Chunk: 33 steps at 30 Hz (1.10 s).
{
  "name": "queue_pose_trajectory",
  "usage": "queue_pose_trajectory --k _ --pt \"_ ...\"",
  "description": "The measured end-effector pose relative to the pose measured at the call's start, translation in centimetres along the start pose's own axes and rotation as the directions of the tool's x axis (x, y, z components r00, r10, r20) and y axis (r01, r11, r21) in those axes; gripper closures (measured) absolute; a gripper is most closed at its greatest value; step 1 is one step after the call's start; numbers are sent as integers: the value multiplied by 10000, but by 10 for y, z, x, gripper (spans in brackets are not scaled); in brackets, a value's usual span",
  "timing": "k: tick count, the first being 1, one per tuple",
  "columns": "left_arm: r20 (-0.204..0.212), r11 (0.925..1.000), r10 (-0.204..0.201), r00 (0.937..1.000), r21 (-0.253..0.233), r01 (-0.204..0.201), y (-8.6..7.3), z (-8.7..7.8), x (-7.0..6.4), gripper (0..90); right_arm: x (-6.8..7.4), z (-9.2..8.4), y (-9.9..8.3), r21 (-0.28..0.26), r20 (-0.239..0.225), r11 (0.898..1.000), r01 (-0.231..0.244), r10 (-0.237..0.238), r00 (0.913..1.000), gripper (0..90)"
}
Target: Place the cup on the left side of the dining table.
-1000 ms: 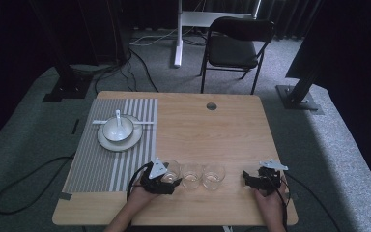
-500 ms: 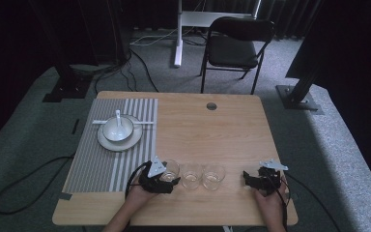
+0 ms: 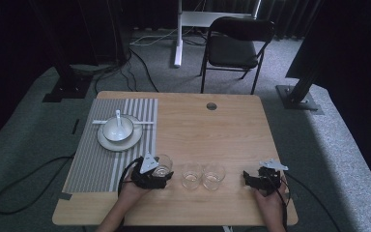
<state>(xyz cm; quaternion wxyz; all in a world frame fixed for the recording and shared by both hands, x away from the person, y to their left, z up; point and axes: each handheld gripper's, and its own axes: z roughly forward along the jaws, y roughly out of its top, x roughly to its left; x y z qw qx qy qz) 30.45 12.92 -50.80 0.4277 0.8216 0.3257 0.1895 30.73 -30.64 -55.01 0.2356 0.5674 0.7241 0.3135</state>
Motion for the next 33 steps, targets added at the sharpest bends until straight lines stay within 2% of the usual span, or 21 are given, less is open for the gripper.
queue_pose_trajectory --k 2,4,5,6,9,13,15,17,19,22,24,25,26,27,28,29,30,31,32,33 --pt "-175 10000 -36 9998 32 36 -1 -3 4 209 0 0 0 -5 5 10000 -7 7 10000 126" --pt "-178 10000 -27 9998 79 28 -1 -5 6 209 0 0 0 -4 8 10000 -10 10 10000 126" --pt "-309 9998 -193 9993 10 193 -3 -10 12 209 0 0 0 -3 8 10000 -13 13 10000 126" --pt "-258 9997 -215 9994 58 217 -3 -13 15 209 0 0 0 -3 9 10000 -14 14 10000 126" --pt "-650 9997 -245 9976 26 247 -5 -21 23 208 0 0 0 -4 10 10000 -12 12 10000 126" --pt "-1090 9986 -523 9927 -136 511 -9 -30 33 209 0 0 0 -5 11 10000 -10 10 10000 126" --pt "-1074 9969 -778 9912 -204 760 -11 -34 39 208 0 0 0 -5 12 10000 -10 10 10000 126" --pt "-1229 9971 -756 9895 -190 738 -13 -39 44 208 0 0 0 -5 13 10000 -10 10 10000 126" --pt "-1516 9966 -818 9850 -147 805 -16 -42 48 209 0 0 0 -9 12 10000 -15 15 10000 126" --pt "-1626 9954 -962 9820 -183 945 -19 -45 53 208 0 0 0 -7 13 10000 -17 17 10000 126" --pt "-1928 9928 -1196 9739 -198 1180 -24 -49 62 208 0 0 0 -3 29 10000 -25 25 10000 126" --pt "-1928 9928 -1196 9739 -198 1180 -24 -49 62 208 0 0 0 -3 29 10000 -25 25 10000 126" --pt "-2136 9914 -1308 9681 -298 1274 -26 -50 66 209 0 0 0 -4 28 10000 -26 26 10000 126" --pt "-2136 9914 -1308 9681 -298 1274 -26 -50 66 208 0 0 0 -4 28 10000 -26 26 10000 126" --pt "-2292 9890 -1476 9621 -328 1439 -29 -51 70 209 0 0 0 -3 30 10000 -23 23 10000 126" --pt "-2292 9890 -1476 9621 -328 1439 -29 -51 70 208 0 0 0 -4 30 10000 -22 22 10000 126" --pt "-2389 9870 -1604 9577 -366 1562 -31 -52 74 208 0 0 0 -3 31 10000 -22 22 10000 126" --pt "-2389 9870 -1604 9577 -366 1562 -31 -52 74 208 0 0 0 -3 31 10000 -22 22 10000 126" --pt "-2618 9856 -1690 9502 -344 1659 -34 -52 76 209 0 0 0 -3 29 10000 -22 22 10000 126" --pt "-2618 9856 -1690 9502 -344 1659 -34 -52 76 208 0 0 0 -3 29 10000 -22 22 10000 126"
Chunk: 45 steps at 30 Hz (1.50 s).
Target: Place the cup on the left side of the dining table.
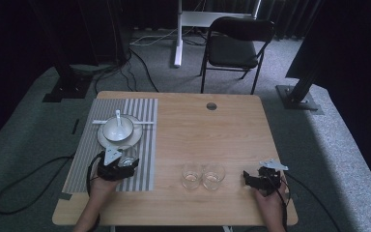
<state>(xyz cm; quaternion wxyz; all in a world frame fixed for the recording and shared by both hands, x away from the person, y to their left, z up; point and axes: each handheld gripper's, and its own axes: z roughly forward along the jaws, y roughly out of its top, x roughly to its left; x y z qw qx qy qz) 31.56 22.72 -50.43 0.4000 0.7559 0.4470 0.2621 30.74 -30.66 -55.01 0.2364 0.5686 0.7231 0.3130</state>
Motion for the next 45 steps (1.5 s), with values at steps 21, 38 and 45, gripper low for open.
queue_pose_trajectory --k 21,38,45 --pt "-309 9987 -435 9986 262 443 -20 9 13 207 0 0 0 0 0 10000 0 0 10000 126" --pt "-99 9979 -393 9992 501 398 -24 4 14 122 0 0 0 -1 -2 10000 -3 3 10000 126" --pt "171 9972 -163 9997 738 150 -26 -1 13 33 0 0 0 -1 -4 10000 -5 5 10000 126"
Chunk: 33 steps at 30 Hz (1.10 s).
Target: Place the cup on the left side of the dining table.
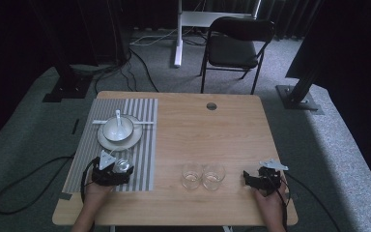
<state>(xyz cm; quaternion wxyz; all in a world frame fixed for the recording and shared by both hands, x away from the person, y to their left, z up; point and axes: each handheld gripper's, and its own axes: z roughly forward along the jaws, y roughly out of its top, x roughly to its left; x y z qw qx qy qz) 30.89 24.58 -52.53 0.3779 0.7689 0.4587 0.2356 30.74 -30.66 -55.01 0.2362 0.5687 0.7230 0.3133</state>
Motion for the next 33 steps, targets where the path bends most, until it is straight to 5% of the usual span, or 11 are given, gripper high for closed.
queue_pose_trajectory --k 10,24,33 --pt "26 9998 -11 10000 223 10 -14 -7 2 12 0 0 0 0 -1 10000 -2 2 10000 126" --pt "-902 9971 46 9959 758 23 -36 -24 10 12 0 0 0 0 -3 10000 -3 3 10000 126" --pt "-1155 9962 -303 9928 774 394 -49 -38 19 12 0 0 0 1 -1 10000 -3 3 10000 126"
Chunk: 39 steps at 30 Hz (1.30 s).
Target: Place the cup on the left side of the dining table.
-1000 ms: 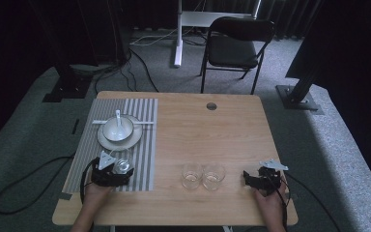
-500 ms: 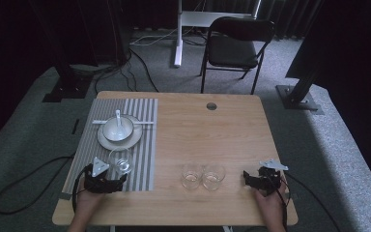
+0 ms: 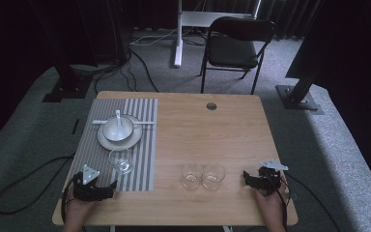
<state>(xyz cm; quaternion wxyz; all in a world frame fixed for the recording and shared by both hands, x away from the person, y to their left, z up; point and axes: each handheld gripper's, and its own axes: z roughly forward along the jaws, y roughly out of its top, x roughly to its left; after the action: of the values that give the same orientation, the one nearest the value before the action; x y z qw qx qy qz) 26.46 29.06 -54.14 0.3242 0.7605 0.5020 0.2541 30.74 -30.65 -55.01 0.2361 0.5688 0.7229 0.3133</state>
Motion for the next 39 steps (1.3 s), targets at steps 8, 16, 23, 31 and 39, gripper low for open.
queue_pose_trajectory --k 8,16,23,31,39 --pt "-428 9992 -341 9985 171 348 -13 -12 11 12 0 0 0 -2 0 10000 0 0 10000 126" --pt "-773 9985 -507 9957 143 520 -25 -25 18 12 0 0 0 0 2 10000 -3 3 10000 126" --pt "-1233 9971 -681 9900 247 717 -35 -41 22 12 0 0 0 -1 -1 10000 0 0 10000 126" --pt "-1493 9934 -1107 9826 130 1139 -46 -55 32 13 0 0 0 -1 -1 10000 0 0 10000 126" --pt "-1924 9848 -1716 9662 -73 1735 -54 -66 41 13 0 0 0 -3 1 10000 -2 2 10000 126"
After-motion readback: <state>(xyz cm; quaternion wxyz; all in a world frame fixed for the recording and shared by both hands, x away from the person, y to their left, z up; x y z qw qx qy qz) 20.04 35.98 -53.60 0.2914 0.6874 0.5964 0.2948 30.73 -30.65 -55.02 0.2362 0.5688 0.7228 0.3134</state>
